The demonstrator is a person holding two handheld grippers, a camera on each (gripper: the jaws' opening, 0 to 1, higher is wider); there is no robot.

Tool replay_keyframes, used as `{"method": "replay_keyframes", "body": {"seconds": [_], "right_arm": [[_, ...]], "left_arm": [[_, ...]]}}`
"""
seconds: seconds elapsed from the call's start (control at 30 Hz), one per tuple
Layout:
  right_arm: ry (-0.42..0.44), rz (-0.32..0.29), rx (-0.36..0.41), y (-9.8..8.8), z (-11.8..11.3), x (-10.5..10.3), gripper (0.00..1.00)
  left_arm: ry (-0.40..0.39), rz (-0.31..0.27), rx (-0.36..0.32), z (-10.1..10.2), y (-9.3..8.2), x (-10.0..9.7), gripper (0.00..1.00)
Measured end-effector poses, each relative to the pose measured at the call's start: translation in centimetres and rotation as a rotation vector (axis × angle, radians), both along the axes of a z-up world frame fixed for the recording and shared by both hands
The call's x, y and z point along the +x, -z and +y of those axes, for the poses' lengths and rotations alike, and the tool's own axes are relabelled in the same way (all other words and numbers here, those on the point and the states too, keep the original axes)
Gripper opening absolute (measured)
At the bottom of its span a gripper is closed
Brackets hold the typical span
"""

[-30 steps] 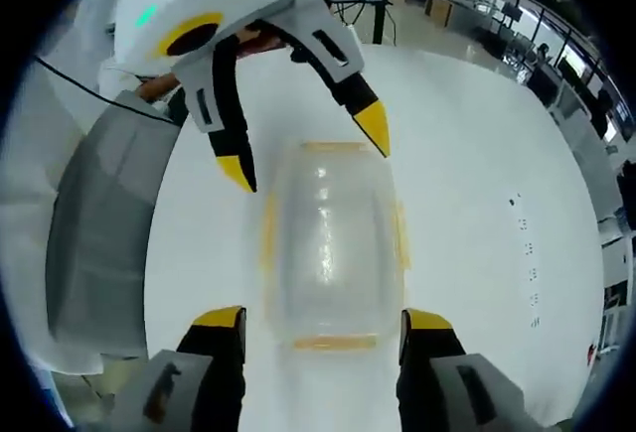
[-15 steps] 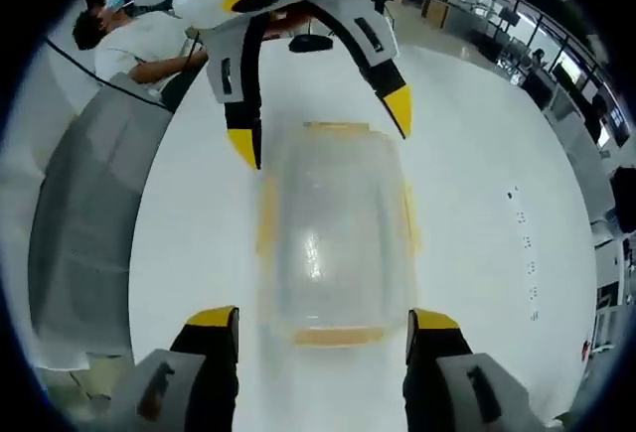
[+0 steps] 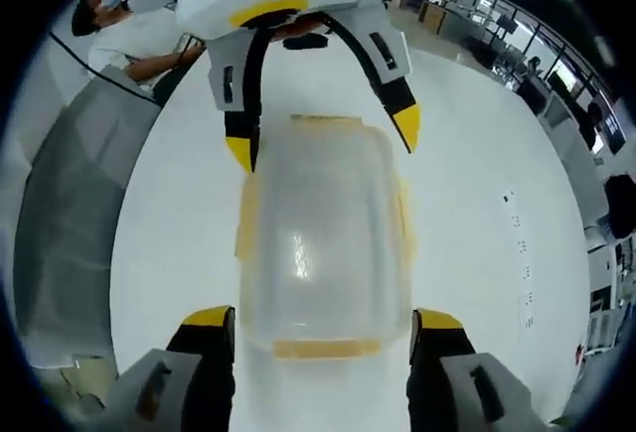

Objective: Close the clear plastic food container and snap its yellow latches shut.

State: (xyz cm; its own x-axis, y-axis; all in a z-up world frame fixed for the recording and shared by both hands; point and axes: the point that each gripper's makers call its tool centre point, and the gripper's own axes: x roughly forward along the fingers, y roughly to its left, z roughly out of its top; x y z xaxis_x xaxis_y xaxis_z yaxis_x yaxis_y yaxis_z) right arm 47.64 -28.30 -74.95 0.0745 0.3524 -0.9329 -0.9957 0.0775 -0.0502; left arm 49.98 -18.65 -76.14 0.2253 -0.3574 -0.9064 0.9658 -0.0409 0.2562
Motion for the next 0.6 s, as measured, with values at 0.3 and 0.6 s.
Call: {"method": "replay_keyframes", "body": {"seconds": [0.3,0.6], "right_arm": [[-0.006,0.001,0.009,0.3,0.1,0.1,0.70],[-0.013,0.002,0.002,0.3,0.3,0.1,0.69]], "left_arm": [[0.002,0.030,0.039,0.2,1.1,-0.5,0.81],[-0.009,0.030,0.037,0.4,1.0,-0.5,0.81]]}}
